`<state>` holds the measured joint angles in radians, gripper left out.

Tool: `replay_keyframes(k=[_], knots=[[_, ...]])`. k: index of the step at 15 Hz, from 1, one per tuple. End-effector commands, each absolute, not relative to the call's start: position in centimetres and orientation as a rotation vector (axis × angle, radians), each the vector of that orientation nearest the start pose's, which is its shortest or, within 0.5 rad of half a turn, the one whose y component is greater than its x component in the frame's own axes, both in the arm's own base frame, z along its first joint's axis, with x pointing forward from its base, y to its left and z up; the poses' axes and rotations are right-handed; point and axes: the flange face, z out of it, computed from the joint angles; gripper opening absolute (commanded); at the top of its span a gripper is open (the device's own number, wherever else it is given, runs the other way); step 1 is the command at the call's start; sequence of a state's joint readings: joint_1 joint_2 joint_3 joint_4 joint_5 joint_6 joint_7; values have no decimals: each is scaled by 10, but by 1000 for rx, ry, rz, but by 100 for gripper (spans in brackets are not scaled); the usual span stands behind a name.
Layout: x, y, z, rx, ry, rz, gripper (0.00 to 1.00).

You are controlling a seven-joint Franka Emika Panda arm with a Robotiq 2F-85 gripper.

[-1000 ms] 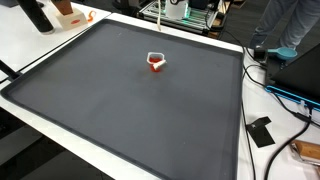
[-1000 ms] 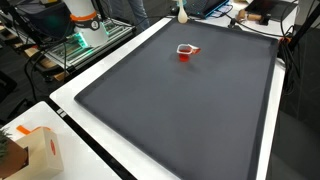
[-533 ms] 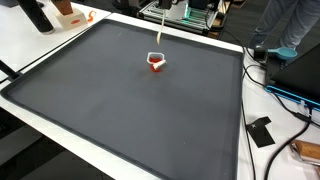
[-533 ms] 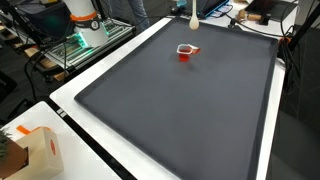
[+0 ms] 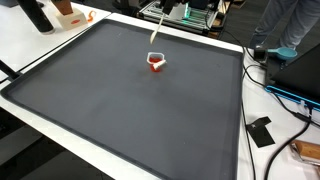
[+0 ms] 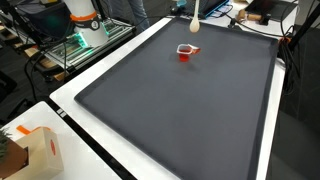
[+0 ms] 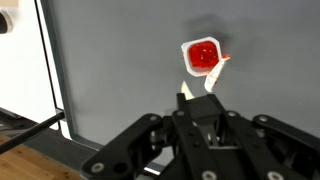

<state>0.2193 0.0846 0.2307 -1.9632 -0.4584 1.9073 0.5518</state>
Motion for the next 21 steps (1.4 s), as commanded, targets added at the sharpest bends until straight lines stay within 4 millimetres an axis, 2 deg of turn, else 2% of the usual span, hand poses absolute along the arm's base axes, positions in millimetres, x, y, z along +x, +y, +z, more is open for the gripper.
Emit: replay_keyframes(k=[1, 6, 12, 17, 21], knots=[[527, 231, 414, -3670, -125, -133, 6], [531, 247, 387, -3801, -85, -174, 6], [534, 255, 354, -3943, 23, -278, 6], [532, 256, 328, -4011, 119, -259, 6], [533, 248, 315, -4058, 153, -202, 6]])
